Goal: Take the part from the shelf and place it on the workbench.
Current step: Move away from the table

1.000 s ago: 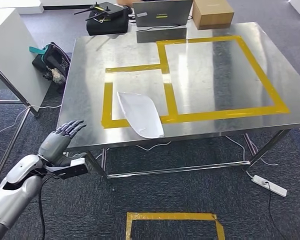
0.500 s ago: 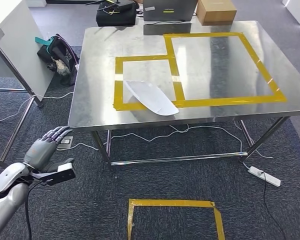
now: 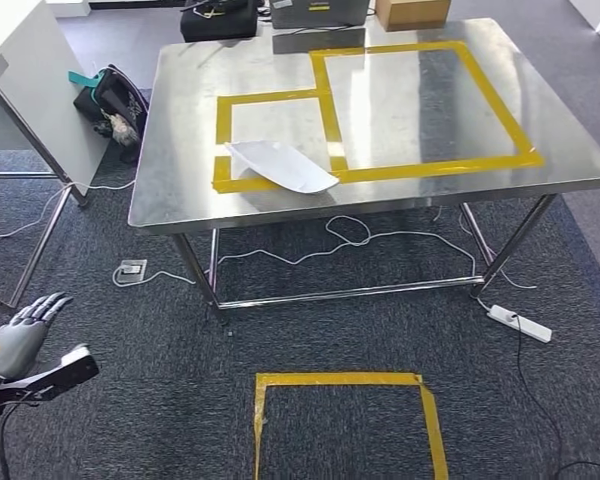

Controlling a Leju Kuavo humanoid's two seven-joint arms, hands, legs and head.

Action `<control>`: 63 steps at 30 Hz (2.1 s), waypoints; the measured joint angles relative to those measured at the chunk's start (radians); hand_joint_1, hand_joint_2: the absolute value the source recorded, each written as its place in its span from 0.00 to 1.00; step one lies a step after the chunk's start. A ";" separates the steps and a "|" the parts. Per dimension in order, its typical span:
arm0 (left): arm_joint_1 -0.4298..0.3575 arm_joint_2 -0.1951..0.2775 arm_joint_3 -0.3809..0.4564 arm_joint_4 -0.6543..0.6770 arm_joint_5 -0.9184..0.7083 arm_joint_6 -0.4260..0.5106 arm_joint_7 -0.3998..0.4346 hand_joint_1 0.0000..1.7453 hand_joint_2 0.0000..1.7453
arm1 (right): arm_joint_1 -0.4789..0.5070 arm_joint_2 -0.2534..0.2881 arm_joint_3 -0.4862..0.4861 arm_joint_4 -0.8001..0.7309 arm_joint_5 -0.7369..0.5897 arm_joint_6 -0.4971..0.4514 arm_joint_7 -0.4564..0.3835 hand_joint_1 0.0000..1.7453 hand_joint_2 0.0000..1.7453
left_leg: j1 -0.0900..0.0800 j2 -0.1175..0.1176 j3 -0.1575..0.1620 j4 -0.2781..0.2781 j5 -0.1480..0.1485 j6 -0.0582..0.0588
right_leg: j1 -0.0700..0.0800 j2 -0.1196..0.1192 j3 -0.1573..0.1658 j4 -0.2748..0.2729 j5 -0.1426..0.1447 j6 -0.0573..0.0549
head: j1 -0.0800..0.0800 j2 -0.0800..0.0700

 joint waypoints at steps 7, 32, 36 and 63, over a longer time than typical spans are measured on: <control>0.073 -0.056 0.112 0.074 -0.001 0.036 -0.021 0.00 0.00 | 0.006 0.001 -0.008 0.000 -0.006 0.000 -0.012 0.00 0.00 | -0.002 0.002 0.130 -0.234 -0.015 0.048 | 0.002 0.001 -0.046 0.028 0.018 0.038 | 0.001 0.000; 0.076 -0.352 0.384 0.651 0.075 0.158 -0.151 0.00 0.00 | -0.002 0.021 -0.047 0.002 -0.035 -0.021 -0.036 0.00 0.00 | 0.003 0.000 0.093 -0.147 -0.006 0.007 | 0.004 -0.004 0.032 -0.006 -0.018 0.014 | 0.004 0.000; 0.071 -0.378 0.415 0.702 0.111 0.135 -0.112 0.00 0.00 | -0.003 0.023 -0.052 0.002 -0.043 -0.029 -0.040 0.00 0.00 | -0.003 -0.003 0.130 -0.230 -0.017 0.032 | 0.004 -0.006 0.017 0.002 -0.004 0.031 | 0.004 0.000; 0.097 -0.537 0.545 0.826 0.137 0.036 0.317 0.00 0.00 | -0.003 0.027 -0.056 0.004 0.022 -0.110 -0.040 0.00 0.00 | 0.015 -0.080 0.059 -0.223 0.052 0.040 | -0.041 0.054 0.073 0.028 -0.073 0.093 | 0.007 0.000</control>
